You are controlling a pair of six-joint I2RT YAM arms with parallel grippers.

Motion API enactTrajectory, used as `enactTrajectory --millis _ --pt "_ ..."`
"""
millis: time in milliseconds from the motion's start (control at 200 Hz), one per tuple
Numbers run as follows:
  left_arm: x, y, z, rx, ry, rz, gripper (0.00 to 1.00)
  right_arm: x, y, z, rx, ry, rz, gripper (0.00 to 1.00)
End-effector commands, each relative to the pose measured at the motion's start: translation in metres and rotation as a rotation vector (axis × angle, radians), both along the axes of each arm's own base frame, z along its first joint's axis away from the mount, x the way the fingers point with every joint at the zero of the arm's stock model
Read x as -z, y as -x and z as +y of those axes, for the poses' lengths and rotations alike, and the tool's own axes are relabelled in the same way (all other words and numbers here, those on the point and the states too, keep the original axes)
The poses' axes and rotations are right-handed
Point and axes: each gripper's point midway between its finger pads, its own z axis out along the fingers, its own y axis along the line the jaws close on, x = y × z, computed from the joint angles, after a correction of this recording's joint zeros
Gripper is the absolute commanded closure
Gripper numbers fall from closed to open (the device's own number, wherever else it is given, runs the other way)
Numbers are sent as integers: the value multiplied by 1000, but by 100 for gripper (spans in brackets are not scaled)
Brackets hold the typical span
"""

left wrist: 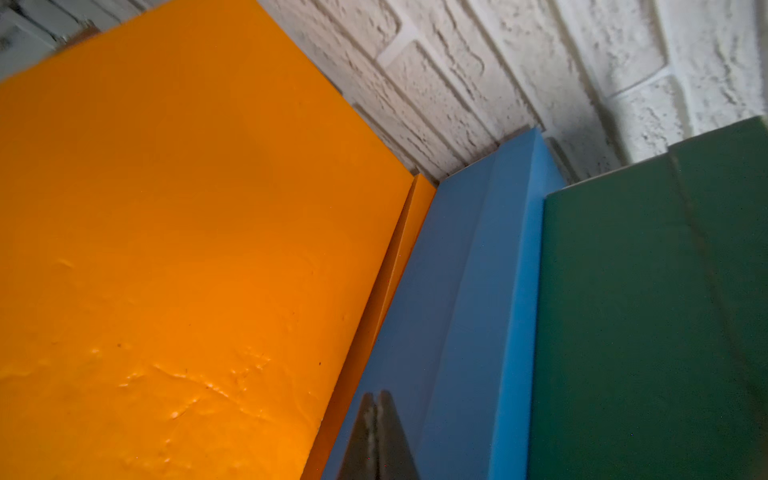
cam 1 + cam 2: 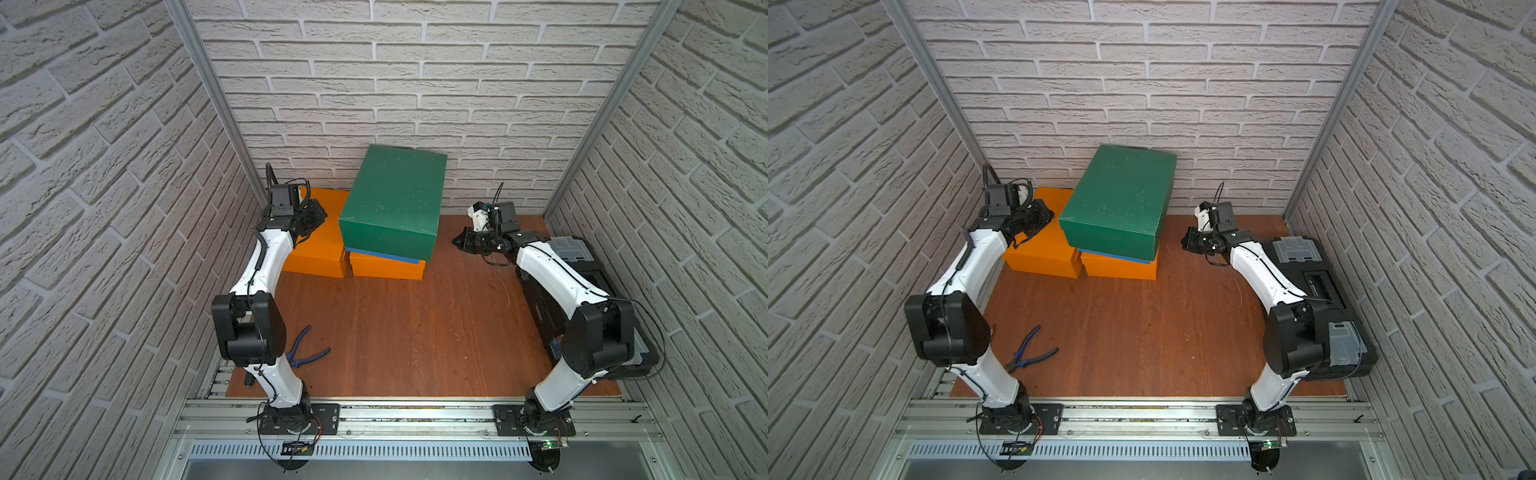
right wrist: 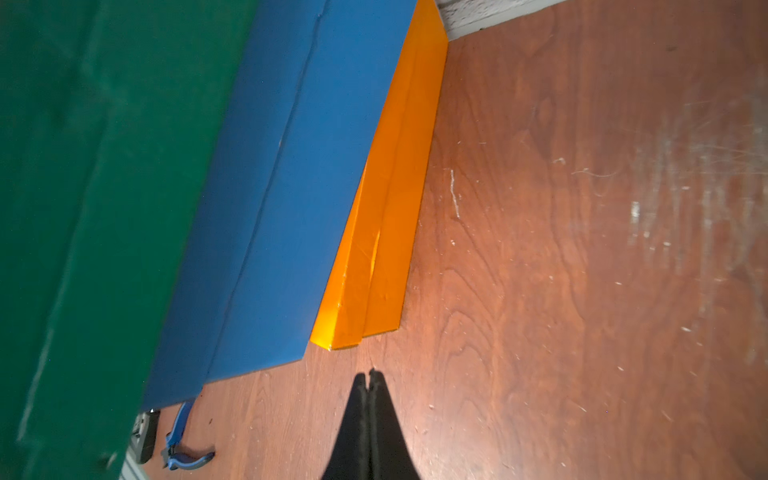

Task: Stack the shoeboxes
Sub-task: Adjust the shoebox.

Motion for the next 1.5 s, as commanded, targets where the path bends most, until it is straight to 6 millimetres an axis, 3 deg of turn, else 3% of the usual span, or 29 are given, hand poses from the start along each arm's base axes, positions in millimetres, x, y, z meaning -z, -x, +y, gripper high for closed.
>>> enactTrajectory --millis 0,260,445,780,995,1290,1495 --pt "-15 -18 -8 18 63 -76 99 -25 -17 20 -47 -73 -91 97" --pt "11 -28 -31 56 71 -30 99 -17 -30 56 -107 -82 -79 97" --pt "20 -25 -45 73 88 -18 99 -27 -33 74 -133 -68 -86 97" --pt "29 -15 -66 108 92 -2 99 -14 -42 67 -94 -27 -49 96" --pt "51 -3 -62 98 77 45 99 9 -41 47 -44 -33 4 95" --pt "73 9 -80 125 76 84 100 24 -36 47 -50 -46 36 95" --pt "77 19 -70 103 25 117 100 35 -34 49 -53 -55 58 95"
